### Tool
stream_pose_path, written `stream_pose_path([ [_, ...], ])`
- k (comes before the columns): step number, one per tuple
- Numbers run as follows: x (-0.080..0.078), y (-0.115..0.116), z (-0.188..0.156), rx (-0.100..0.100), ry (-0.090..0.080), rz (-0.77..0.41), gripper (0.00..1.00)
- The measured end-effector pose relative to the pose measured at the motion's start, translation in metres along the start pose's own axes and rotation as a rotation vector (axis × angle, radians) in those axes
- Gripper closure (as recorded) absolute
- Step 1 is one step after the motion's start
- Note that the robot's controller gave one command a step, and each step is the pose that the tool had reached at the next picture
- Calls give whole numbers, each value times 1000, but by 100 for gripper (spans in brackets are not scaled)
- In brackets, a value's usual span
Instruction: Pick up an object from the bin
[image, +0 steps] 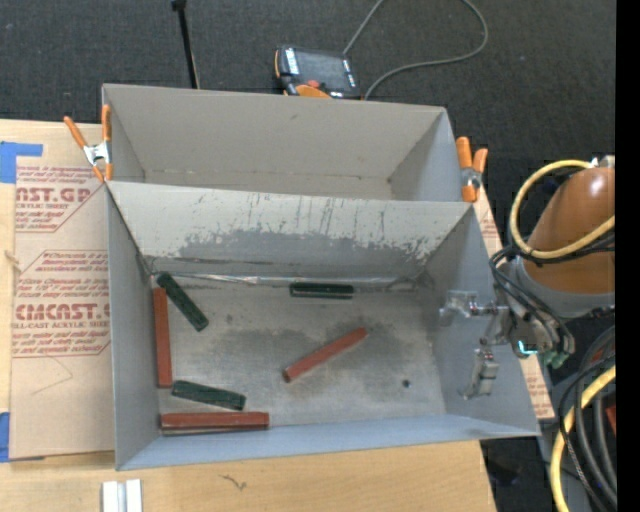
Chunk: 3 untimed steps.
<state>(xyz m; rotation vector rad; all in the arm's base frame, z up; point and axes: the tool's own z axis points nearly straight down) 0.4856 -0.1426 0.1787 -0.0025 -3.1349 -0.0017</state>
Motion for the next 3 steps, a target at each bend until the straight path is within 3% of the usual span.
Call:
stream_pose_path([
  [1, -47, 52, 96, -1, -4, -236, 0],
  [2, -81, 138, 107, -3, -11, -211, 0],
  [3, -80, 132, 107, 1, -8, -204, 100],
])
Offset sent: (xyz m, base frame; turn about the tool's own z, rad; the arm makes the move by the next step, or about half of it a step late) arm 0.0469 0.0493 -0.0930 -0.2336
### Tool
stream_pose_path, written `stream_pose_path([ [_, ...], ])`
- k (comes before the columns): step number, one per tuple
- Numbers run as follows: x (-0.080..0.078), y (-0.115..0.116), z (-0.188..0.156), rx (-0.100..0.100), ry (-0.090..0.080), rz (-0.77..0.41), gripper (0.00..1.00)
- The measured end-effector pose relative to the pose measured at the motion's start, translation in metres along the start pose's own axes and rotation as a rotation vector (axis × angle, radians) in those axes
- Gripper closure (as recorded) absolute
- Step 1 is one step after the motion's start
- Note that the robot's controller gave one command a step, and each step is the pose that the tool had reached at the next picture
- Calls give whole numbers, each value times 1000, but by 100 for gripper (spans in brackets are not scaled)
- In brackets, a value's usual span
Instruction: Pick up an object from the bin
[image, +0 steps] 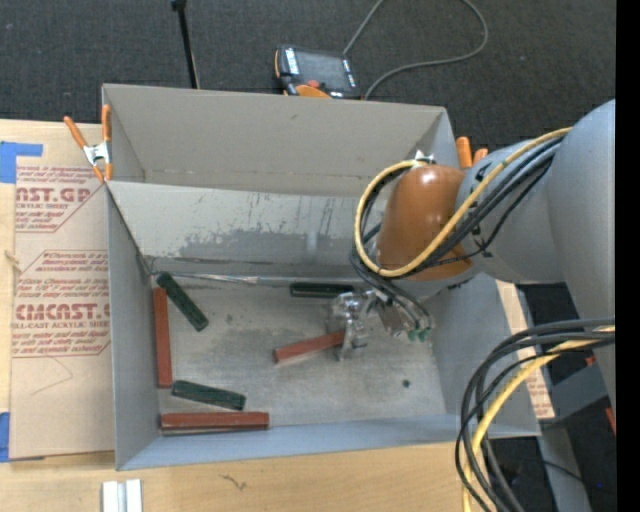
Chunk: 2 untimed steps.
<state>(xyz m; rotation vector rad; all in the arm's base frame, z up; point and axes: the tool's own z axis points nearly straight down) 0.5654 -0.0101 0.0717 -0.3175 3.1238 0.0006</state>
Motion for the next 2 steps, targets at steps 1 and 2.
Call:
stream_pose_path([
  [1, 0, 0, 0, 0, 0, 0, 0],
  [2, 0, 0, 0, 1, 0, 0, 100],
])
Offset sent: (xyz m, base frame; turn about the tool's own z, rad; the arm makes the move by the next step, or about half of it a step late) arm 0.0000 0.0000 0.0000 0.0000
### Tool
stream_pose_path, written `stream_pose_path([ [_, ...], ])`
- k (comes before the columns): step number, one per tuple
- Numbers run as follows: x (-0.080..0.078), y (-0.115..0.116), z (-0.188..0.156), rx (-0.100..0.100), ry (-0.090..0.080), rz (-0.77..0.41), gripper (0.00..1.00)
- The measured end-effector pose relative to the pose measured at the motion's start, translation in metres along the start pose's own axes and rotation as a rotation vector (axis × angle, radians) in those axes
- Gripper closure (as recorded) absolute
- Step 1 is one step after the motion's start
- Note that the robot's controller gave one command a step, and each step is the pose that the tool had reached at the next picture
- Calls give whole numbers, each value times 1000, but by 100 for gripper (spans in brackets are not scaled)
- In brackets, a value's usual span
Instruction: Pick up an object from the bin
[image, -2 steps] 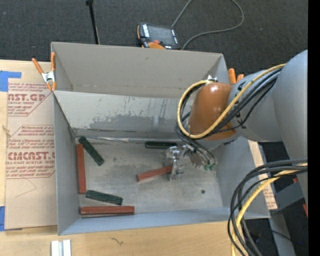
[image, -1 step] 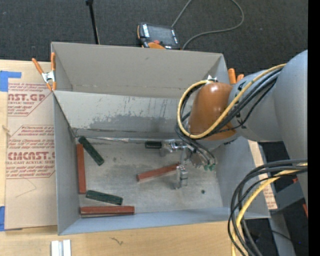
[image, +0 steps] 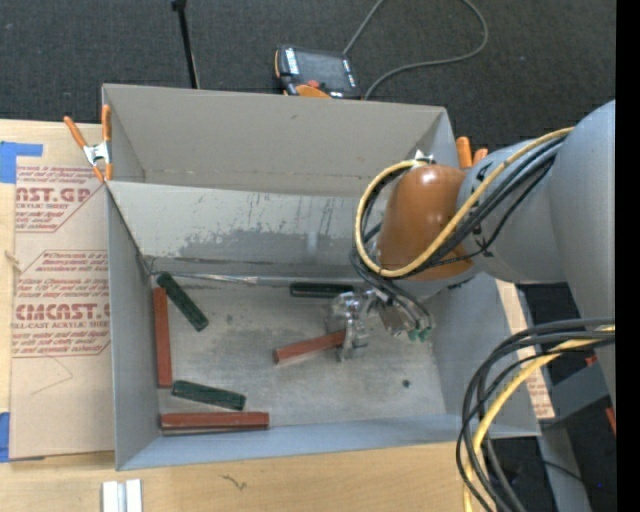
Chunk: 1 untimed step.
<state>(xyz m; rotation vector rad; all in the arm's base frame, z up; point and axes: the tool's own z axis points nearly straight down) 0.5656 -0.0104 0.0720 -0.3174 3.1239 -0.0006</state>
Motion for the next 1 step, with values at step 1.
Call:
stream_pose_path([
  [1, 26, -13, -132, 1, -7, 183, 100],
])
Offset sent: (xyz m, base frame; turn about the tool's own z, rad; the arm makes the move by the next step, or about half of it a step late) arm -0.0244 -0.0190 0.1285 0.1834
